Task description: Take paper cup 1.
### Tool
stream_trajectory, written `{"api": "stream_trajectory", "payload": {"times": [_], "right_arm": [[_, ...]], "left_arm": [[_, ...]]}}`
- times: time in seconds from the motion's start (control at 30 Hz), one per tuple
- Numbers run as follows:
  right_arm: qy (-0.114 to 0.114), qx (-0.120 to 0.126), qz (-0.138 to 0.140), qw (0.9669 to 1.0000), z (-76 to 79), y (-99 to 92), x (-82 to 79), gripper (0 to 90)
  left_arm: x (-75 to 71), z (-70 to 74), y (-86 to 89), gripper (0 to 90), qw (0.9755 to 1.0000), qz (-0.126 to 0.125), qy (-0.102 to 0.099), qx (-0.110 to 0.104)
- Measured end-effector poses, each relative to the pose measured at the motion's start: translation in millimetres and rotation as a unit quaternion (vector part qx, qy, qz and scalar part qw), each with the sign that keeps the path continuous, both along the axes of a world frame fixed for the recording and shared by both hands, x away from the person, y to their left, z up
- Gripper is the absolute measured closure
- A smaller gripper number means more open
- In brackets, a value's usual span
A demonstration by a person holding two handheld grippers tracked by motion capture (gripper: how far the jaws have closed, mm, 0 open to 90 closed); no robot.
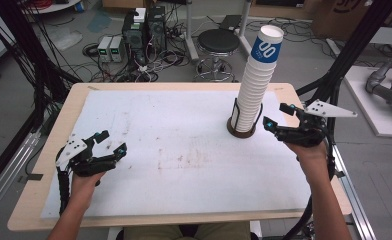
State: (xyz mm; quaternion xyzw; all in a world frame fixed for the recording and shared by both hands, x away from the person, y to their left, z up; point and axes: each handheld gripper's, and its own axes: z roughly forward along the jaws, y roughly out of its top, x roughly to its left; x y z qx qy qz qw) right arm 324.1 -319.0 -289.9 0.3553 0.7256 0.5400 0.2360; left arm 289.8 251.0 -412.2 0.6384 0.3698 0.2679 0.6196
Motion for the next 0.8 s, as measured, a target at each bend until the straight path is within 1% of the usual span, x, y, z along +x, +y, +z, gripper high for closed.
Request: {"api": "stream_trajectory", "payload": {"times": [0.03, 0.07, 0.1, 0.13, 0.17, 0.2, 0.27, 0.33, 0.37, 0.4, 0.43, 0.53, 0.6, 0.67, 0.73, 0.8], "right_arm": [[0.0, 0.0, 0.0, 1.0, 0.0, 0.0, 0.0, 18.1], [-0.002, -0.003, 0.0, 1.0, 7.3, 1.6, 5.4, 18.1], [-0.002, -0.003, 0.0, 1.0, 7.3, 1.6, 5.4, 18.1], [-0.001, -0.002, 0.001, 1.0, 14.6, 3.1, 11.1, 18.1], [-0.001, -0.002, 0.001, 1.0, 14.6, 3.1, 11.1, 18.1], [-0.001, -0.003, 0.001, 1.0, 22.7, 4.9, 16.8, 18.1], [-0.001, -0.002, 0.001, 1.0, 25.7, 5.6, 18.9, 18.1], [-0.003, -0.005, 0.001, 1.0, 38.7, 9.2, 27.8, 18.1], [-0.003, -0.005, 0.001, 1.0, 38.7, 9.2, 27.8, 18.1], [-0.003, -0.009, -0.002, 1.0, 46.4, 10.9, 33.6, 18.1], [-0.003, -0.01, -0.002, 0.9999, 49.4, 11.1, 35.5, 18.1], [0.0, -0.003, -0.002, 1.0, 61.7, 12.1, 42.4, 18.1], [-0.002, -0.002, -0.002, 1.0, 64.3, 12.4, 43.9, 18.1], [-0.005, -0.004, -0.009, 0.9999, 74.2, 13.3, 49.2, 18.0], [-0.005, -0.004, -0.01, 0.9999, 76.3, 13.3, 50.4, 18.1], [-0.007, 0.001, -0.018, 0.9998, 84.8, 12.6, 55.7, 18.1]], "left_arm": [[0.1, 0.0, -0.2, 15.8, 1.0, -0.001, 0.0, 0.002], [0.3, -0.3, -0.4, 15.8, 1.0, -0.001, 0.001, 0.003], [0.4, -0.6, -1.0, 15.8, 1.0, -0.002, 0.003, 0.001], [0.5, -0.9, -1.3, 15.8, 1.0, -0.003, 0.005, 0.004], [0.7, -1.2, -1.7, 15.8, 1.0, -0.005, 0.006, 0.004], [0.7, -1.3, -2.4, 15.9, 1.0, -0.007, 0.005, 0.002], [0.3, -1.1, -3.9, 15.9, 1.0, -0.009, 0.002, 0.0], [0.5, -1.1, -4.7, 16.0, 0.9999, -0.011, 0.002, 0.001], [0.4, -1.2, -5.2, 16.0, 0.9999, -0.011, 0.004, 0.001], [0.6, -1.5, -5.4, 15.9, 0.9999, -0.011, 0.005, 0.001], [0.7, -1.6, -5.5, 16.0, 0.9999, -0.011, 0.006, 0.001], [1.3, -2.0, -5.5, 16.0, 0.9999, -0.014, 0.008, -0.003], [1.3, -2.1, -5.5, 15.9, 0.9998, -0.014, 0.01, 0.001], [1.5, -2.4, -5.6, 16.0, 0.9998, -0.014, 0.012, 0.0], [1.6, -2.5, -5.6, 16.0, 0.9998, -0.014, 0.012, -0.001], [1.5, -2.4, -5.7, 16.0, 0.9998, -0.016, 0.012, -0.008]]}}
